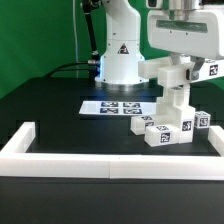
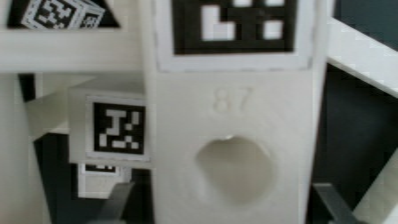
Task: Assemble chair
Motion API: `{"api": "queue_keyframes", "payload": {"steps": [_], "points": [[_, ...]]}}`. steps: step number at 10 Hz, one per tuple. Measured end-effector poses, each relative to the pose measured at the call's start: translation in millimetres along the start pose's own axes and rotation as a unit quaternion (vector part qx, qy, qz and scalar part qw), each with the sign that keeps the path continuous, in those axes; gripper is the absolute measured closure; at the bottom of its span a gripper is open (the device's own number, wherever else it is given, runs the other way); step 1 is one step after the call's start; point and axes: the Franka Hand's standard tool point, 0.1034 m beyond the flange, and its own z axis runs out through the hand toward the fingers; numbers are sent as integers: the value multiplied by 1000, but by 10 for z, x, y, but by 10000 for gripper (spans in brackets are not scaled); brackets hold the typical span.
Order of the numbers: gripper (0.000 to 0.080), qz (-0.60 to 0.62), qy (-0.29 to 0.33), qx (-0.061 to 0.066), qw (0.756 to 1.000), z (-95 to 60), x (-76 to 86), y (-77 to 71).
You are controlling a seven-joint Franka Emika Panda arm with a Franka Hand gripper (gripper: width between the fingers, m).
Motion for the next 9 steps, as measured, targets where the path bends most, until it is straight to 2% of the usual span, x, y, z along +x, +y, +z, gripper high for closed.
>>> {"api": "queue_keyframes", "payload": {"steps": [2, 4, 6, 9], "points": [[509, -3, 1, 2, 1000, -17, -18, -16], [509, 1, 4, 10, 1000, -102, 7, -30], [509, -3, 52, 22, 998, -148, -129, -79], [509, -10, 60, 22, 998, -116, -220, -81]]}}
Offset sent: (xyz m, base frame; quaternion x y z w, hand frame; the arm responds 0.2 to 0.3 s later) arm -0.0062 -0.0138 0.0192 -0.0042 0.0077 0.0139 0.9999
